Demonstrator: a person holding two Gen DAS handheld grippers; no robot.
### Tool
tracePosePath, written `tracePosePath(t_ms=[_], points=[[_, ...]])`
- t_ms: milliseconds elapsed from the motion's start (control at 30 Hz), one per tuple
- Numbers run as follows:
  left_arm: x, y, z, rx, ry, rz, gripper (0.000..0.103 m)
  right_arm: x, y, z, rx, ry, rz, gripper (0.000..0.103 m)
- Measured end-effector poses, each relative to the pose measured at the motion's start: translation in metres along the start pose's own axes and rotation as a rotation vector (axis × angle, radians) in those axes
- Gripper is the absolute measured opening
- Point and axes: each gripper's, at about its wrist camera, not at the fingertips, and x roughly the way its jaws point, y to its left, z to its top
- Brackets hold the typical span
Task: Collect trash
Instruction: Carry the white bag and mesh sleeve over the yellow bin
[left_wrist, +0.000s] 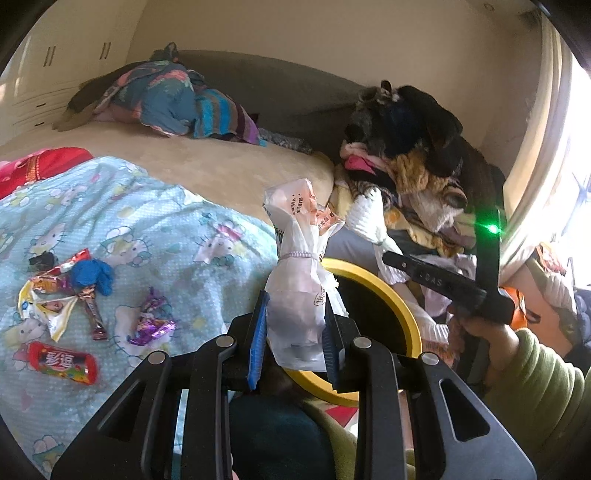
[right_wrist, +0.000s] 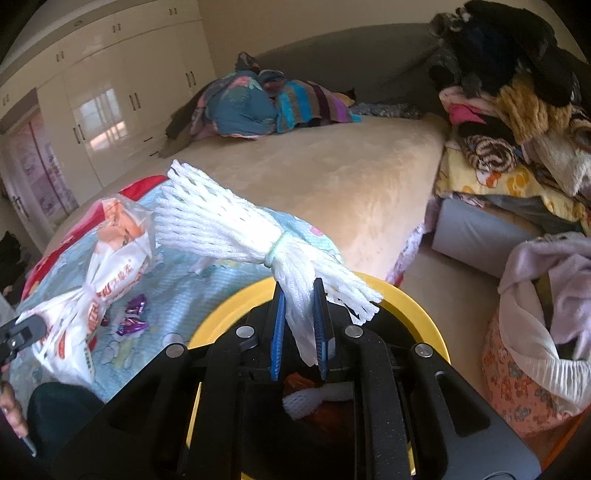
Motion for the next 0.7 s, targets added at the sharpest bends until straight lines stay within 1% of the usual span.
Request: tracePosePath(t_ms=[367, 467, 700], points=[[0.032, -0.025, -0.018, 0.067, 0.091, -0.02, 0.025, 0.013, -0.026, -0.008, 0.078, 0.042, -0.014, 0.01], [0.043, -0.027, -0.023, 0.067, 0.125, -0.028, 0.025, 0.016, -0.033, -0.011, 0.1, 0.056, -0.019, 0.01], [0.063, -0.036, -0.031, 0.081, 0.175, -0.034, 0.025, 0.027, -0.049, -0.019, 0.159, 0.101, -0.02, 0.01]])
